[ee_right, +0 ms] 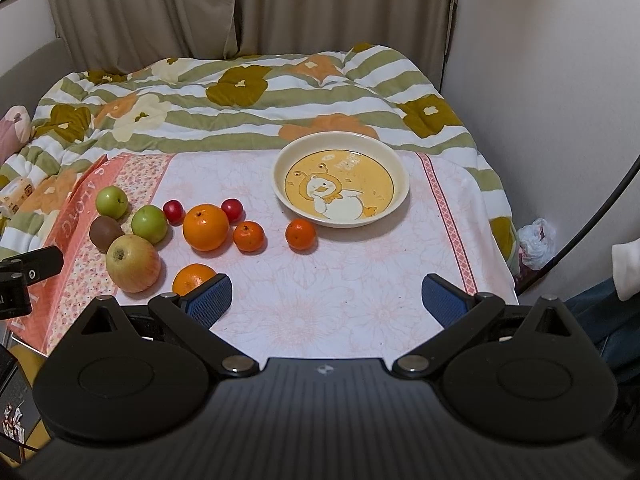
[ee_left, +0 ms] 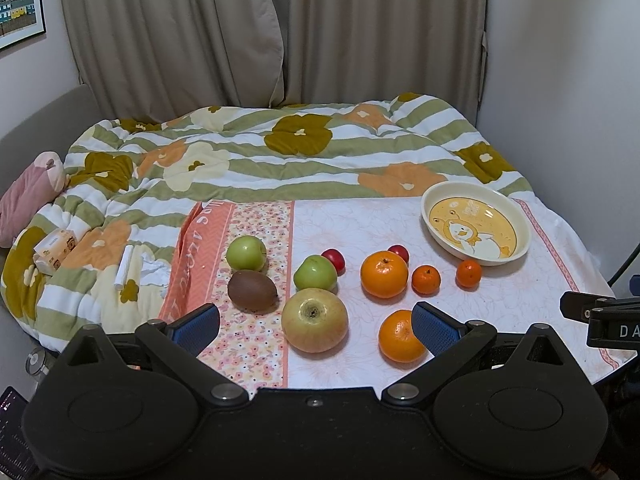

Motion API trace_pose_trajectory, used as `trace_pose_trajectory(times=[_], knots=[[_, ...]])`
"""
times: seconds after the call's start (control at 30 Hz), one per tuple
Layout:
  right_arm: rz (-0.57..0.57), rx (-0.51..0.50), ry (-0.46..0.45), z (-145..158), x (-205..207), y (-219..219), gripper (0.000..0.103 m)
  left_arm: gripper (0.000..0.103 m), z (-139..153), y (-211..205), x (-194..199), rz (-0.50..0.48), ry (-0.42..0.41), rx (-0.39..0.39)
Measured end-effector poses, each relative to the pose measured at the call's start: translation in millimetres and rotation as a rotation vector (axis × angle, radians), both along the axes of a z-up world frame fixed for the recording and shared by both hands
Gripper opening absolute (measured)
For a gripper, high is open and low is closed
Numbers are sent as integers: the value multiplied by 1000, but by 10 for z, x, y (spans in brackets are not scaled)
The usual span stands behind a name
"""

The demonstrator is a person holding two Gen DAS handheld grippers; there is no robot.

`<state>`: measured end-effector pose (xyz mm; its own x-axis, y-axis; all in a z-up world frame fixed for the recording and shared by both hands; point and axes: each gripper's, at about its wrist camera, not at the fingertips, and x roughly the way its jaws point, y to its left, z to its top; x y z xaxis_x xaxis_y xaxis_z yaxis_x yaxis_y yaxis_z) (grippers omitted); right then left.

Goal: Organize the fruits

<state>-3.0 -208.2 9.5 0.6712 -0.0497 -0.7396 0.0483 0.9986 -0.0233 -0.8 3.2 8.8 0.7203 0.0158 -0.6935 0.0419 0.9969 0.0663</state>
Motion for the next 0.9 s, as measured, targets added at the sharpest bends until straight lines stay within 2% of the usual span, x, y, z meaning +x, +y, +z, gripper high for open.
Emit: trace_pose_trajectory(times=[0.6,0.77,0.9], knots=[[21,-7,-20,48,-20,53,103,103,2,11,-3,-5,-1,0],[44,-16,-32,114,-48,181,103,103,9,108,-8,-35,-12,31],[63,-5,-28,50,-58,267,103,103,-75,242,17,-65,-21,53]])
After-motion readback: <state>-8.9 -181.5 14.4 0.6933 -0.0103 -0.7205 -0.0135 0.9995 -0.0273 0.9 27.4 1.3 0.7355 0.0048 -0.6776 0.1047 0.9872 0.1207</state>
